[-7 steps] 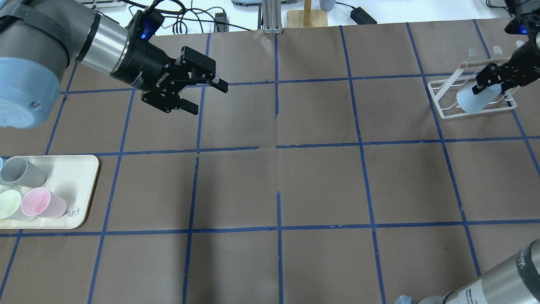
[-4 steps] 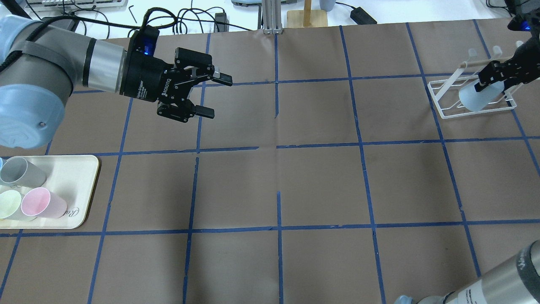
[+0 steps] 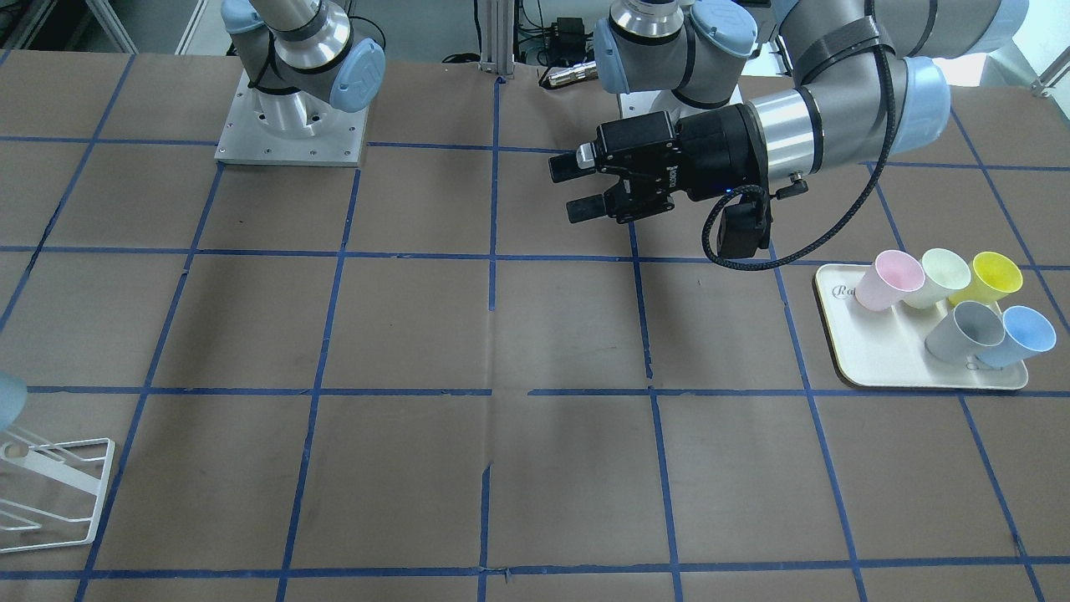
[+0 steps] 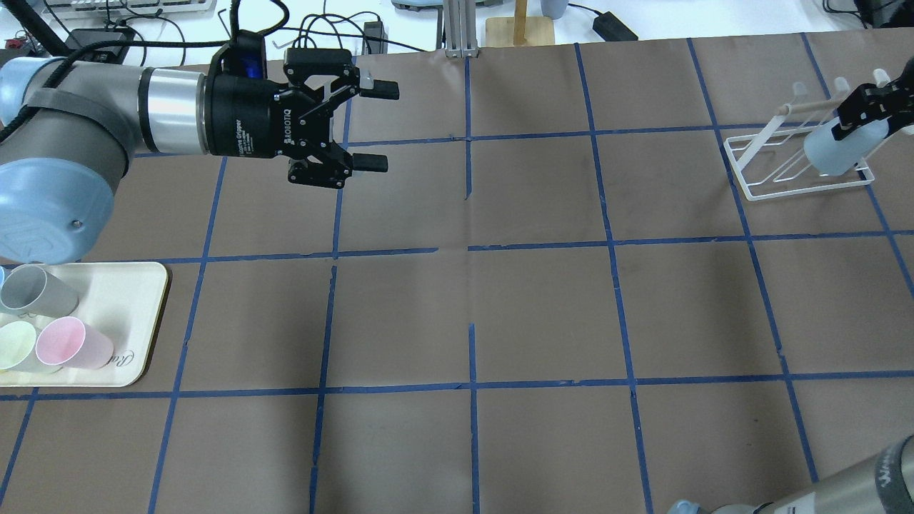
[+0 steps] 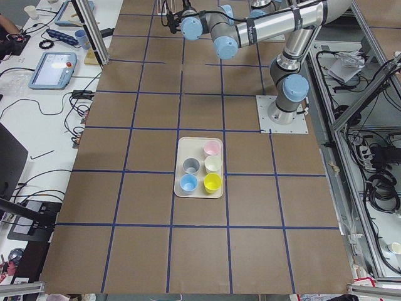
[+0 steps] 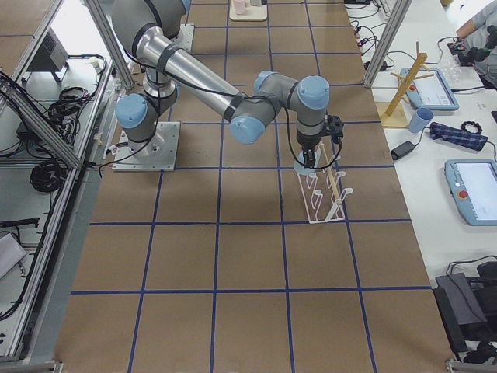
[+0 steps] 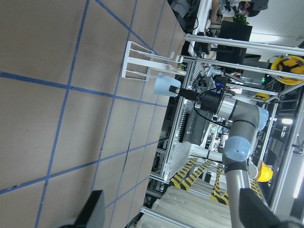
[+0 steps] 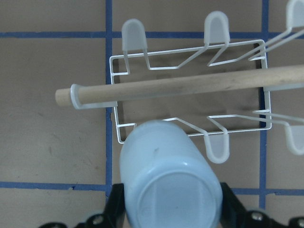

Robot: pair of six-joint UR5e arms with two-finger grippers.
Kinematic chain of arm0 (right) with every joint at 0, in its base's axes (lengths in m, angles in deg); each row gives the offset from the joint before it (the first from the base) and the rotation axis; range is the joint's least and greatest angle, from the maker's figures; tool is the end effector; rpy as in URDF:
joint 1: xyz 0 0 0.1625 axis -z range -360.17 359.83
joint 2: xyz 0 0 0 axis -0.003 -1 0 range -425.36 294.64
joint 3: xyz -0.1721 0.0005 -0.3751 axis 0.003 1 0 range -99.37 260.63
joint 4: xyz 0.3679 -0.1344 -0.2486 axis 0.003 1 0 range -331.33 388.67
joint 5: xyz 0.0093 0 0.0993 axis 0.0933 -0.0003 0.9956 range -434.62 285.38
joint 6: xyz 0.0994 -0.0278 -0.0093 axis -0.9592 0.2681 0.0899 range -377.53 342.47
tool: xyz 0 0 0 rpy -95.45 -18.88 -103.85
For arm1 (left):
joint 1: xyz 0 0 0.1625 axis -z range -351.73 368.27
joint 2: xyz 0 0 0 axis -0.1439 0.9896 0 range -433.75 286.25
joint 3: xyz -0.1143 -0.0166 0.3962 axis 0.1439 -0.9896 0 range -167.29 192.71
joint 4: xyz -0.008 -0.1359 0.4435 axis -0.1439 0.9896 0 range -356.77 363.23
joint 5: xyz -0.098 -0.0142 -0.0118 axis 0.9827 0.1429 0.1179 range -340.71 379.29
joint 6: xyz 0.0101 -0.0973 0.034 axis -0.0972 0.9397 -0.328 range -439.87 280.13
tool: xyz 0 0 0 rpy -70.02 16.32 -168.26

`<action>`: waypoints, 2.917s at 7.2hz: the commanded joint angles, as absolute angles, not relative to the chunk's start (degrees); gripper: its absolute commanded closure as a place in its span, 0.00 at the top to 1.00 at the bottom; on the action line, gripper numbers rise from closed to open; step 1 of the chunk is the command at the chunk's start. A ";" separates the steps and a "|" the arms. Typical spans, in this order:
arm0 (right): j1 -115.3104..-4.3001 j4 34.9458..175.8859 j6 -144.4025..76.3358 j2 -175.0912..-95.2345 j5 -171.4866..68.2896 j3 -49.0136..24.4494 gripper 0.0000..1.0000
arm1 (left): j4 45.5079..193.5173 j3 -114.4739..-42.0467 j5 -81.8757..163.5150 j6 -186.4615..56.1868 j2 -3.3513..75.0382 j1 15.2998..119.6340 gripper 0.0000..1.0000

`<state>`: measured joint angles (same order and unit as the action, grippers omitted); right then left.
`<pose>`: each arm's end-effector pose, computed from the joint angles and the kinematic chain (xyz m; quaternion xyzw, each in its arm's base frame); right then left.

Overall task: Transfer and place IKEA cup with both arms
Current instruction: 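Lift the cup off the rack with the right gripper while the left gripper rises, then carry the cup toward the left gripper with the right gripper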

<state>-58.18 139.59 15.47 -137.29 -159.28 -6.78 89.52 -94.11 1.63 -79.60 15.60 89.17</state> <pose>-0.2313 -0.6400 0.3431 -0.0111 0.9977 -0.0651 0.0137 -0.1479 -0.5429 0.3993 0.1294 -0.7946 -0.0421 0.5917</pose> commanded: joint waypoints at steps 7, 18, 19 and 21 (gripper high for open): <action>-71.23 108.66 17.18 -142.96 -134.99 11.28 0.46 | 86.38 -94.78 9.97 -83.65 15.19 92.29 1.00; -86.66 110.30 34.59 -150.08 -104.33 -9.00 0.59 | 81.81 -94.78 17.42 -82.86 19.42 91.77 1.00; -86.75 110.41 34.06 -150.17 -103.46 -9.63 0.61 | 81.72 -94.78 17.61 -82.94 19.24 91.77 1.00; -86.83 110.41 33.09 -150.34 -102.40 -9.55 0.62 | 81.81 -95.04 19.10 -83.73 19.41 92.38 1.00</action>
<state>-86.76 110.35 33.47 -150.19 -103.17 -9.32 81.77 -94.89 17.95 -83.24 19.25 92.11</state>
